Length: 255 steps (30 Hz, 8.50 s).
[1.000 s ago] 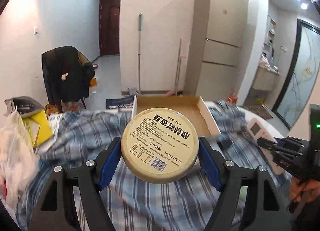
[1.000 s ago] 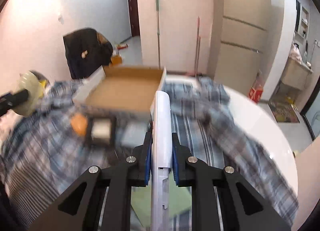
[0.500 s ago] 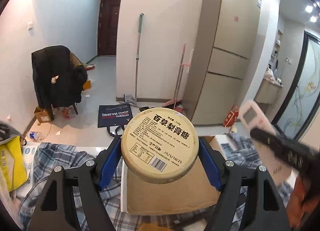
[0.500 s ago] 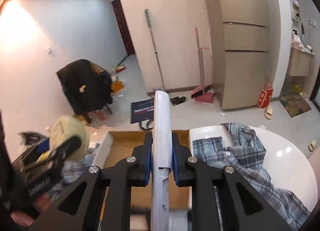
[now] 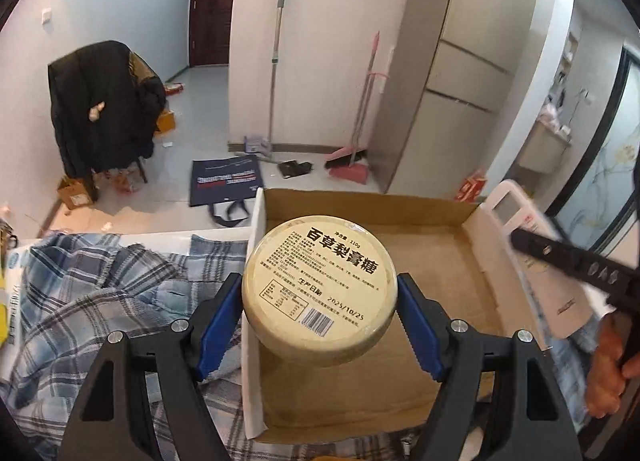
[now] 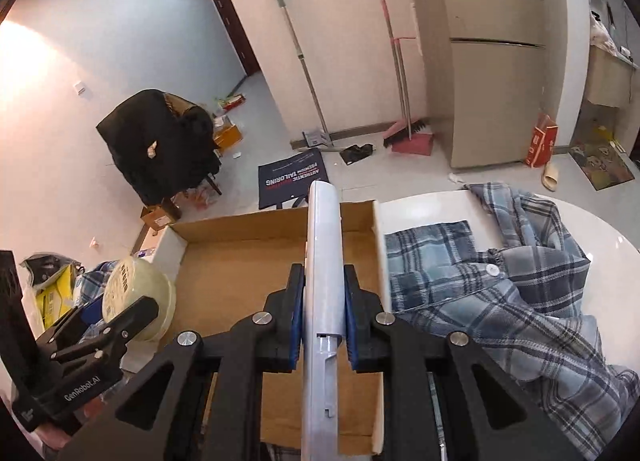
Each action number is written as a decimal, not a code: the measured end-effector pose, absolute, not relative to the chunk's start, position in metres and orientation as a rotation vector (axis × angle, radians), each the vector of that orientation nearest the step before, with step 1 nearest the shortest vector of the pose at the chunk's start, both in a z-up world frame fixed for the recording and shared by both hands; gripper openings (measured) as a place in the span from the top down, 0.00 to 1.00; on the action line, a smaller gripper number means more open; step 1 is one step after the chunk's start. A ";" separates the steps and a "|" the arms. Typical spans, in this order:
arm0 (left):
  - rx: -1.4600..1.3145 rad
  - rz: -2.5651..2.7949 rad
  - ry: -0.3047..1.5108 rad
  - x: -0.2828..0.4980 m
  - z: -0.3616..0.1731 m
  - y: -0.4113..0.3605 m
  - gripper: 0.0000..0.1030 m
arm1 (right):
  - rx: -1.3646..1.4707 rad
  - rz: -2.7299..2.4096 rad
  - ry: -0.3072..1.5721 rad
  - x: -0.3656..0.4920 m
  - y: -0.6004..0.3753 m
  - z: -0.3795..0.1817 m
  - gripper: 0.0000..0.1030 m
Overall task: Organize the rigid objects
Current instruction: 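Lower the cream tin into the cardboard box and open the left gripper, then lower the white remote into the cardboard box and open the right gripper, then move the right tool down to the black UNNY box and close on it, then lift the black UNNY box off the shirt with the right gripper, then hold the UNNY box in the right gripper while moving the left tool to the black square frame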
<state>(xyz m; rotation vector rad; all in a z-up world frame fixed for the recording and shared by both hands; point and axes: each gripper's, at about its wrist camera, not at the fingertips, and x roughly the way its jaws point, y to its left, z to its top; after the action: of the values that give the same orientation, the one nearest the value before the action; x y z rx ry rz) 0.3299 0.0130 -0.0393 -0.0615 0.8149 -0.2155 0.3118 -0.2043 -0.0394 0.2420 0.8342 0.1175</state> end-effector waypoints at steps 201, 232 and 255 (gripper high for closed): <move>-0.190 -0.148 0.477 0.099 0.030 -0.003 0.19 | 0.049 0.174 0.490 0.100 -0.238 -0.028 0.35; -0.117 -0.137 0.860 0.190 -0.049 -0.059 0.17 | 0.037 0.090 0.560 0.110 -0.262 -0.041 0.35; -0.067 -0.117 0.885 0.201 -0.075 -0.063 0.17 | 0.010 0.101 0.568 0.109 -0.256 -0.042 0.35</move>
<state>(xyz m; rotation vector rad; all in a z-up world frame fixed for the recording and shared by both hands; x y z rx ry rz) 0.2015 -0.0632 -0.0746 -0.0666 0.8854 -0.1173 0.1088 -0.2559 -0.0421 0.0102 0.5679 0.1010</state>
